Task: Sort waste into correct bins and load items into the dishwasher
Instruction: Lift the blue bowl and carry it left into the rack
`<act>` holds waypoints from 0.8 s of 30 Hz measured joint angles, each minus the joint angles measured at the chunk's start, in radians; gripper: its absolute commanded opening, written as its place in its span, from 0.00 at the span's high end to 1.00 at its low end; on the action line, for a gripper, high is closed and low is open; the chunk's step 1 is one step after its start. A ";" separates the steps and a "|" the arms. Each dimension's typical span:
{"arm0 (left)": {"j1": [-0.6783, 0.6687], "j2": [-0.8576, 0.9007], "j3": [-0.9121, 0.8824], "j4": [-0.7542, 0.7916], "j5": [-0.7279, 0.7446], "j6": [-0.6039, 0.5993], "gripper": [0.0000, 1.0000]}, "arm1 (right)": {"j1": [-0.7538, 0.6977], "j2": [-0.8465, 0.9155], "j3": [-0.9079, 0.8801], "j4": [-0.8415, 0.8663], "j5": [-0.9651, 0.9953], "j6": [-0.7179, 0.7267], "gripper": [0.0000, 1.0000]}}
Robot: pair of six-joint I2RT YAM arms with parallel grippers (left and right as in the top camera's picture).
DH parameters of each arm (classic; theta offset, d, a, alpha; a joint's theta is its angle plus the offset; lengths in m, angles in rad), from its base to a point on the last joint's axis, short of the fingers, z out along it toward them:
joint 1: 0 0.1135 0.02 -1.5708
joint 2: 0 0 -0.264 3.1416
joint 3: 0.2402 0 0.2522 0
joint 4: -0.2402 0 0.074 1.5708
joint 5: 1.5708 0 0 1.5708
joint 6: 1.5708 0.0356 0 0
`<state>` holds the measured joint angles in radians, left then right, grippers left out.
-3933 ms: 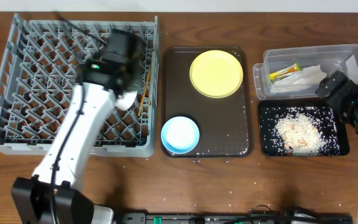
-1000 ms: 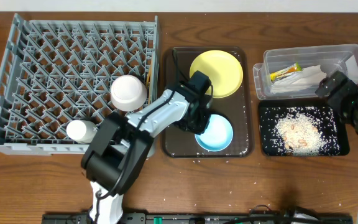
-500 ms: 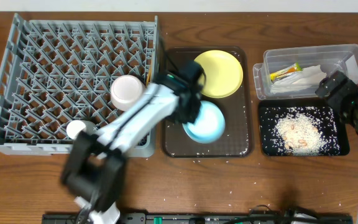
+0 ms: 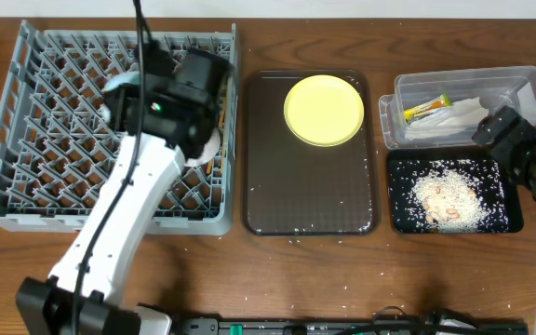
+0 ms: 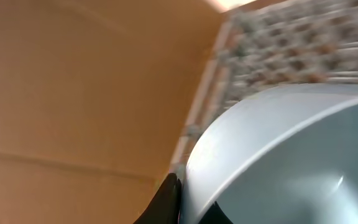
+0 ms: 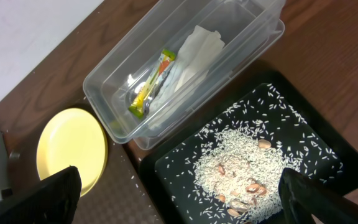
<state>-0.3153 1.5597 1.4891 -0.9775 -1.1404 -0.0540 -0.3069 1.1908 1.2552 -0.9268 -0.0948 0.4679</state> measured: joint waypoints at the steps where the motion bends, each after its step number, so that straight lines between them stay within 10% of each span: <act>1: 0.027 0.008 -0.007 0.014 -0.029 0.003 0.92 | 0.000 0.000 0.000 0.000 0.000 0.000 0.01; 24: 0.272 0.329 -0.129 0.303 -0.125 0.033 0.93 | 0.000 0.000 0.000 0.000 0.000 0.000 0.01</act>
<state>-0.0429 1.8889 1.3598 -0.6746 -1.2655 -0.0208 -0.3065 1.1904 1.2552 -0.9272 -0.0948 0.4679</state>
